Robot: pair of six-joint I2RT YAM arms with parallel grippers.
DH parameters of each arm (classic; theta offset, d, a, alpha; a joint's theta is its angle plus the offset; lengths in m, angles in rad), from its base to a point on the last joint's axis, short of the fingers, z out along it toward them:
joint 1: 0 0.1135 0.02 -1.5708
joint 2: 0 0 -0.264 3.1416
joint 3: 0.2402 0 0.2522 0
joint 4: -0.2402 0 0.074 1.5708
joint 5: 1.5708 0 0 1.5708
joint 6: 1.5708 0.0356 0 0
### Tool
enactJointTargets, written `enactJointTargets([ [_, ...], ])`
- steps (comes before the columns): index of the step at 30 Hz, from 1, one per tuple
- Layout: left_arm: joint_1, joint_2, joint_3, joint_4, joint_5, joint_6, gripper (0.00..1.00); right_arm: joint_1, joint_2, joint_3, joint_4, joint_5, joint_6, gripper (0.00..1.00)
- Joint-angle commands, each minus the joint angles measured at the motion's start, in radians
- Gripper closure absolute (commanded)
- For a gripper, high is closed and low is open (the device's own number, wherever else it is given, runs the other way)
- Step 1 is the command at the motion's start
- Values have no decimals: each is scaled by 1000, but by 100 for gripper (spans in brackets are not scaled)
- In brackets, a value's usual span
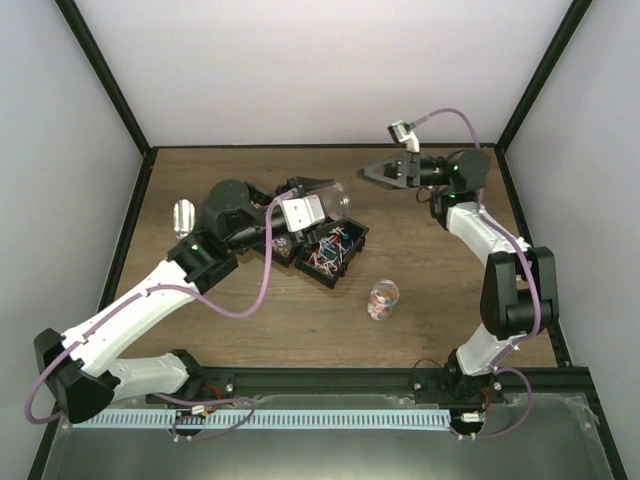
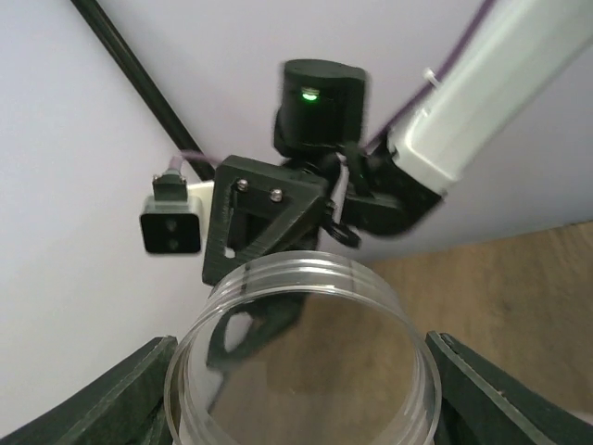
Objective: Pack the candies
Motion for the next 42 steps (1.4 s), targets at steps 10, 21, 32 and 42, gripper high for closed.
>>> enactJointTargets([
  [10, -45, 381, 493, -924, 98, -45, 42, -424, 118, 356, -2255, 285, -1900, 18],
  [21, -236, 824, 886, -1241, -151, -75, 41, -565, 143, 274, -2388, 459, -2144, 1],
  [32, -319, 914, 924, -1292, -278, -109, 41, -568, 158, 233, -2434, 367, -2222, 1],
  [42, -332, 984, 1015, -1357, -274, -100, 41, -570, 192, 248, -2461, 334, -2247, 2],
])
